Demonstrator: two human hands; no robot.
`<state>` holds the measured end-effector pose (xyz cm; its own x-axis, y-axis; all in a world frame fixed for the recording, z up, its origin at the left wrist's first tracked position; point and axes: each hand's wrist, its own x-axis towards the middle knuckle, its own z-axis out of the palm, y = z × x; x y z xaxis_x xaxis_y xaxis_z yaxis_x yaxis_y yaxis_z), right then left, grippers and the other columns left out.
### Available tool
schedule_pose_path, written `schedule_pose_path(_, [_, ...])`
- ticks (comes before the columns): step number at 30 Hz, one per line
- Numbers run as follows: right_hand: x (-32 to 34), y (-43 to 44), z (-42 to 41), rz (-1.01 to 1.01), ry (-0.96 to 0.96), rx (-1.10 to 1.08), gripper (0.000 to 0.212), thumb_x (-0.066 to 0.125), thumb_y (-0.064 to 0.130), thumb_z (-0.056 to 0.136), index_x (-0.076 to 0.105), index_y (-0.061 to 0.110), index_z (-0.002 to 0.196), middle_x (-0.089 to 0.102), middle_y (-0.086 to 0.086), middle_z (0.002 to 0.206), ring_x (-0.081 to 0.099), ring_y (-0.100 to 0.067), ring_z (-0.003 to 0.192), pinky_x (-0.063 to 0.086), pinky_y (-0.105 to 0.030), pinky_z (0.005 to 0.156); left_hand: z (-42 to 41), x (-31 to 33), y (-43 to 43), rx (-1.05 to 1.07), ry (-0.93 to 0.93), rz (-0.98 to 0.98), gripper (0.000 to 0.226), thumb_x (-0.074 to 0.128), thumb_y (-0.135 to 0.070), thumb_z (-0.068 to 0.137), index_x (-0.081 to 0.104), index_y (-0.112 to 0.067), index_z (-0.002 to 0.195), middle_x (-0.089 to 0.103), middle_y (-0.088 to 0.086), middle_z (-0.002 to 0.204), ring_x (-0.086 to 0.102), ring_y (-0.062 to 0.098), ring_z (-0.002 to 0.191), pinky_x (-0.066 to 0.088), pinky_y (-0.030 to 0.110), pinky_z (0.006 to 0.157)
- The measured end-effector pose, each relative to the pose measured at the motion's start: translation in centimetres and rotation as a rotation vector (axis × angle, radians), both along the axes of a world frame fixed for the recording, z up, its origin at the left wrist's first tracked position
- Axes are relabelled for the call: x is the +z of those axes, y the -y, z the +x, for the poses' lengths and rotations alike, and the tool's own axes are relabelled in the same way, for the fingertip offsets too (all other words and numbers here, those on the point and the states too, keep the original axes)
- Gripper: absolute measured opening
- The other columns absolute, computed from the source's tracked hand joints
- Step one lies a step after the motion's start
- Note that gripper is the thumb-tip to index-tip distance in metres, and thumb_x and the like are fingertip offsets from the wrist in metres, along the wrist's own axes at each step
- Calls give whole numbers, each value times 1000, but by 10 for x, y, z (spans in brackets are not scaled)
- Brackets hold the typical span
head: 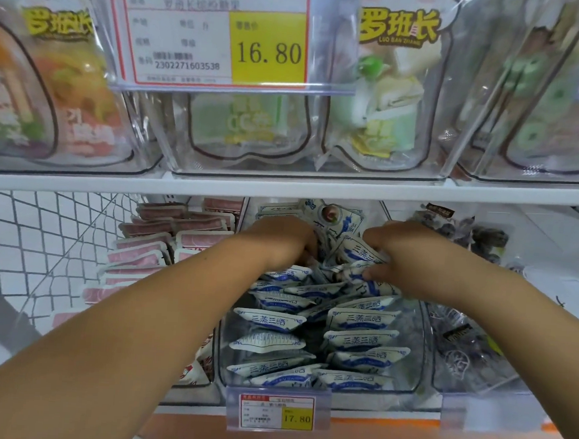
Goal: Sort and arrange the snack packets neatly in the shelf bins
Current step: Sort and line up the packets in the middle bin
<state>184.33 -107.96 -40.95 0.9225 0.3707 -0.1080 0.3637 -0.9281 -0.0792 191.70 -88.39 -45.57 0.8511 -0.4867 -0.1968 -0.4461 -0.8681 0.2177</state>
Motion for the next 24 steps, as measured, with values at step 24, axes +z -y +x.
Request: schedule_pose_path(24, [-12,-24,-43,763,-110,-126,60,68,42,83,43,43,137,62,19,113,61,-2,105,51,-31,96,-82,32,-26,228,-119,-1137,11,57,-12,95,63,-21,99,70,-1,104,71,12,89,58,26,77])
